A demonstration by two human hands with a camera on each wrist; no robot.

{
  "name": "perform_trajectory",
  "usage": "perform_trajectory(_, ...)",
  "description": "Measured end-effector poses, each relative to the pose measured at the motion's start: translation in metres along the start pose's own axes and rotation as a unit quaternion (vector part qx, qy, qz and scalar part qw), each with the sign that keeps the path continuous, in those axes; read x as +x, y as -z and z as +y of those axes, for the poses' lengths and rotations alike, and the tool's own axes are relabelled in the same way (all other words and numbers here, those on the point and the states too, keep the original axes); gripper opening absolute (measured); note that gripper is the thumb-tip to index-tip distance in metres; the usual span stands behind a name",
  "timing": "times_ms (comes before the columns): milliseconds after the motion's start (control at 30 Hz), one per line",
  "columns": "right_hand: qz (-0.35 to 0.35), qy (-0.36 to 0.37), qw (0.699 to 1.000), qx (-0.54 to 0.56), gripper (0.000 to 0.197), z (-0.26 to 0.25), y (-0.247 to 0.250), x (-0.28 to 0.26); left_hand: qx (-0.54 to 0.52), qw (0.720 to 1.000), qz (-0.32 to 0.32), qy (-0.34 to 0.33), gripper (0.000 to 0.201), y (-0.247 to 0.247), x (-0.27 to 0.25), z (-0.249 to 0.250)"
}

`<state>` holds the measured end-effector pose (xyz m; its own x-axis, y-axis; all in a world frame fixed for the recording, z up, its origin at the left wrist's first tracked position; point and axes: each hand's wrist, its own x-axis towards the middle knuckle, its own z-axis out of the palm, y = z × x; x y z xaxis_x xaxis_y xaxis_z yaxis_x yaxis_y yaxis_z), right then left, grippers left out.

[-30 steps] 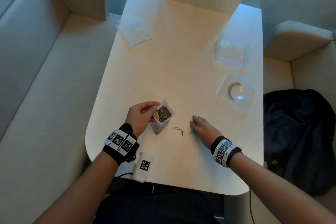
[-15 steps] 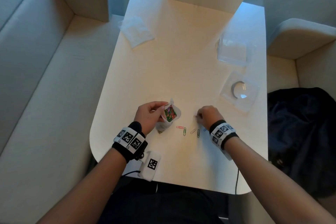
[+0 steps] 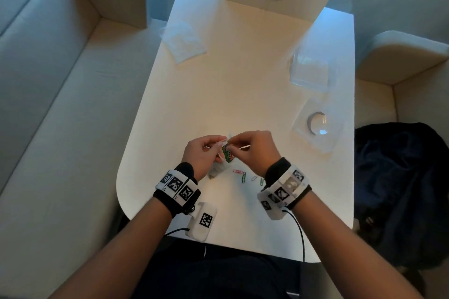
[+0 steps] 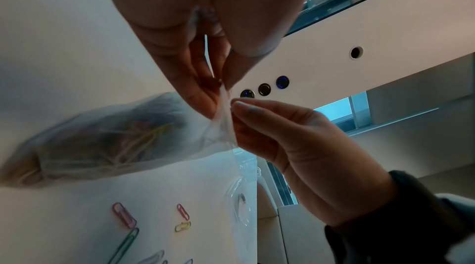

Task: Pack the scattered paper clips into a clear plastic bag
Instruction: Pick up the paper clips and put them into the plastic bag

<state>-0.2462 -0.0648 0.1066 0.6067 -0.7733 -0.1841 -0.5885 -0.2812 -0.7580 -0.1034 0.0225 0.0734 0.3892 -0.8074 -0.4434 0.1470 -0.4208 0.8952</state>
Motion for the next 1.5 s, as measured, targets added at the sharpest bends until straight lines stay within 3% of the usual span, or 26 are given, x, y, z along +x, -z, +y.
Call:
perform_trajectory(100,-0.048,0.034,0.998,-0.035,0.021,-0.005,-0.002,-0.004,-0.005,1.000,0.007,-0.003,0.018,0.005,-0.001,0.000)
perform_trajectory(167,-0.007,0.039,0.999,0.027,0.018,-0.004,0.006,-0.002,-0.005,1.000,0.015,-0.002,0.019,0.011,-0.001,-0.001)
perform_trajectory(267,0.092,-0.027,0.991,0.096,0.018,0.017,0.016,0.010,-0.017,0.999,0.028,0.007,0.020,0.021,-0.002,-0.002)
perform_trajectory(300,0.090,-0.046,0.994,0.047,0.022,0.030,0.013,0.015,-0.022,0.999,0.033,0.010,0.020,0.026,-0.004,-0.002)
perform_trajectory(367,-0.012,-0.050,0.990,-0.131,0.037,0.054,-0.006,0.020,-0.032,0.999,0.042,0.010,0.018,0.033,-0.006,-0.001)
perform_trajectory(433,-0.143,0.001,0.949,-0.280,0.057,0.070,-0.035,0.013,-0.040,0.998,0.042,0.006,0.018,0.036,-0.007,-0.001)
perform_trajectory(500,-0.211,0.055,0.899,-0.379,0.070,0.081,-0.061,-0.002,-0.038,0.998,0.040,0.004,0.018,0.038,-0.008,-0.002)
perform_trajectory(633,-0.231,0.109,0.829,-0.497,0.086,0.104,-0.074,-0.044,-0.041,0.998,0.040,0.010,0.018,0.040,-0.006,-0.005)
perform_trajectory(733,-0.226,0.123,0.809,-0.529,0.092,0.126,-0.062,-0.065,-0.048,0.998,0.039,0.016,0.018,0.039,-0.005,-0.007)
perform_trajectory(900,-0.230,0.093,0.810,-0.532,0.088,0.148,-0.029,-0.070,-0.056,0.998,0.034,0.020,0.017,0.038,-0.007,-0.008)
perform_trajectory(1033,-0.188,0.046,0.860,-0.472,0.084,0.139,-0.014,-0.049,-0.053,0.998,0.031,0.024,0.017,0.038,-0.007,-0.010)
perform_trajectory(1133,-0.200,0.004,0.890,-0.410,0.079,0.131,-0.014,-0.036,-0.049,0.998,0.027,0.024,0.017,0.037,-0.006,-0.011)
perform_trajectory(1267,-0.207,-0.001,0.885,-0.417,0.068,0.137,-0.025,-0.050,-0.049,0.998,0.027,0.017,0.017,0.034,-0.004,-0.011)
perform_trajectory(1367,-0.230,0.031,0.864,-0.446,0.073,0.150,-0.031,-0.065,-0.053,0.998,0.028,0.018,0.017,0.032,-0.004,-0.013)
perform_trajectory(1500,-0.177,0.161,0.835,-0.496,0.057,0.148,-0.026,-0.074,-0.056,0.998,0.029,0.021,0.017,0.029,-0.006,-0.013)
